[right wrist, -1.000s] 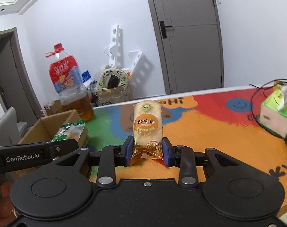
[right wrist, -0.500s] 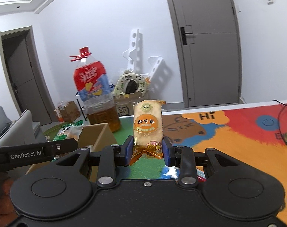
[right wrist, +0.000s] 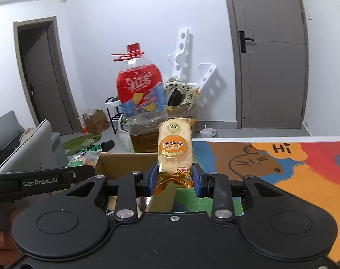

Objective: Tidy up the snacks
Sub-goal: 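Carry both packets over the cardboard box and open both tools to release them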

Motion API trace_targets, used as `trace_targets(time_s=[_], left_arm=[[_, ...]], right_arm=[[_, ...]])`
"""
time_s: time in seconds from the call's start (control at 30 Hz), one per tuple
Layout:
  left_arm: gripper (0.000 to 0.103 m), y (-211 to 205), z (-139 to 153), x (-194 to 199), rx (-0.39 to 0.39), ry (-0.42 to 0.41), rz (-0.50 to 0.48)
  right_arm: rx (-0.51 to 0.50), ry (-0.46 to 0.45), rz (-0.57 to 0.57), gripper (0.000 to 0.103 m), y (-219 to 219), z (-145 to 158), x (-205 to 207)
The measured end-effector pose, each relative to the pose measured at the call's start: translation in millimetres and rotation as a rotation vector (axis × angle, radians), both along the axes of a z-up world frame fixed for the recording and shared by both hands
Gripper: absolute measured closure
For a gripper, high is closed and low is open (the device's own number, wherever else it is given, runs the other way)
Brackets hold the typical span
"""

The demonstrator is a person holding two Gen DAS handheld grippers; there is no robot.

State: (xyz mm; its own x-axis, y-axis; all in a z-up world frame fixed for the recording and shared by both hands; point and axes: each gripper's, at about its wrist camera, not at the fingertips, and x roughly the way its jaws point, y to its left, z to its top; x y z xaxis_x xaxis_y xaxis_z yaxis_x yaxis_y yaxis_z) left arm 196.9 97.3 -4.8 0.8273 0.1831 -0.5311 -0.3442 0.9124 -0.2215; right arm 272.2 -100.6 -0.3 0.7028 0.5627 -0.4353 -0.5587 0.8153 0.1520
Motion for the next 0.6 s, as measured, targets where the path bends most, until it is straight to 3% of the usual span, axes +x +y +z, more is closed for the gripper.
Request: trace_targets(time_s=[0.2,0.6], left_arm=[[0.050,8.9,-2.7,4.1,-0.012,0.029,0.011],[0.048,31.2,-2.2,-11.7,-0.042,0.029,0.063]], right_arm=[[-0.017,-0.008,0.018,0.070,14.4,4.8,1.6],[-0.044,0.011,0.074,0.070,43.8,0.8,0.5]])
